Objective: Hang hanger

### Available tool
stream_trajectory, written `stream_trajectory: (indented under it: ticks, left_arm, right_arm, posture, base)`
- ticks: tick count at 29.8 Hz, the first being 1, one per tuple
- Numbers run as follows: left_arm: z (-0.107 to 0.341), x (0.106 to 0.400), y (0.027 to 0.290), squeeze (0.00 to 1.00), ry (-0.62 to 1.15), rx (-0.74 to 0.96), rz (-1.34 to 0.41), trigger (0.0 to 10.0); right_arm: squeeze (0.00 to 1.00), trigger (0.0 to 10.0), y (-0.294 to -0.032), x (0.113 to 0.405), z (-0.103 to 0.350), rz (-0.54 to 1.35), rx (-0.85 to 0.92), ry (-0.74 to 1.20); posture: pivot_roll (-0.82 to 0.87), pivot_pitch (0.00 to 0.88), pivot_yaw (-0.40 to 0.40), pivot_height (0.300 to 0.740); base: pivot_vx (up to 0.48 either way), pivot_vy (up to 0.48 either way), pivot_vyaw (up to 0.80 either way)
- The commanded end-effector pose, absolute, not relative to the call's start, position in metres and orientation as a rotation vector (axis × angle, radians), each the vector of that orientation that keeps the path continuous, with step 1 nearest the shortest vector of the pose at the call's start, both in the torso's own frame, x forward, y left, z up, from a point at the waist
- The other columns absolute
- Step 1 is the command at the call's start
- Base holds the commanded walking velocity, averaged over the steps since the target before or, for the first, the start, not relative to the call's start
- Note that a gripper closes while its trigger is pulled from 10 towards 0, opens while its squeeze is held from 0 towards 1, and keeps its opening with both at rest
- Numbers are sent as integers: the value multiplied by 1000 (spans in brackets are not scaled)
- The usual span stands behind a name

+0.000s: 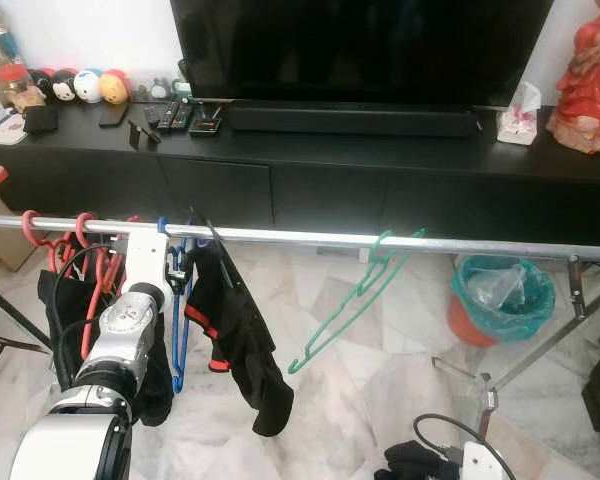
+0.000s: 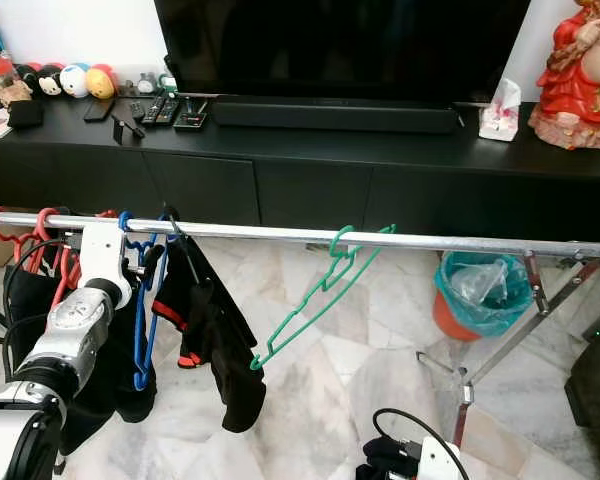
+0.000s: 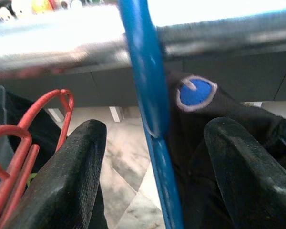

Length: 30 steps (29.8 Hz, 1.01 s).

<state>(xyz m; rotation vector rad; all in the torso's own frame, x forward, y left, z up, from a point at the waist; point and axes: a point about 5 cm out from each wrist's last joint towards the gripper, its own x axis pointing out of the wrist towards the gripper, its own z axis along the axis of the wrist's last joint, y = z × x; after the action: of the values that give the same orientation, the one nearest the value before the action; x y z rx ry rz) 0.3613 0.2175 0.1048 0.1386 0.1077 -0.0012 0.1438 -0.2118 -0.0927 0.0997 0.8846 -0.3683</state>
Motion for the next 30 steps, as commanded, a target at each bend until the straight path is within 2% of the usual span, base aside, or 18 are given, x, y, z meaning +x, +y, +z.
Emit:
stream_trajectory:
  ticks: [1, 4, 5, 6, 7, 8, 9, 20, 30]
  left_arm:
    - [107, 363, 218, 0, 103, 138, 7, 10000]
    - [107, 364, 218, 0, 101, 135, 23, 10000]
    - [108, 364, 218, 0, 100, 137, 32, 6941]
    - [109, 365, 220, 0, 96, 141, 47, 4627]
    - [109, 365, 220, 0, 96, 141, 47, 4627]
    - [110, 365, 221, 0, 91, 141, 61, 235]
    - [111, 366, 222, 0, 89, 145, 70, 0]
    - [115, 367, 227, 0, 77, 160, 94, 0]
    - [117, 362, 244, 0, 62, 174, 132, 0]
  right_arm:
    - [0, 10000, -213, 141, -93, -371, 100, 883]
    - [0, 10000, -214, 136, -94, -373, 96, 887]
    - [0, 10000, -214, 134, -95, -370, 91, 889]
    - [0, 10000, -215, 132, -95, -368, 85, 892]
    - [0, 10000, -215, 132, -95, -368, 85, 892]
    - [0, 10000, -216, 130, -96, -366, 82, 895]
    - [0, 10000, -217, 128, -96, -365, 81, 897]
    - [0, 10000, -218, 124, -97, -364, 74, 902]
    - [0, 10000, -216, 125, -97, -352, 72, 901]
  posture:
    - [-16, 86, 39, 740]
    - [-23, 96, 36, 740]
    - [-26, 99, 35, 740]
    - [-29, 106, 33, 740]
    - [-29, 106, 33, 740]
    - [-31, 109, 32, 740]
    - [-33, 111, 32, 740]
    - [-41, 120, 28, 740]
    - [-31, 115, 29, 740]
  base:
    - [0, 0, 0]
    - [0, 0, 0]
    - [0, 0, 0]
    - [0, 0, 0]
    - [0, 0, 0]
    - [0, 0, 0]
    - [0, 0, 0]
    - [0, 0, 0]
    - [0, 0, 0]
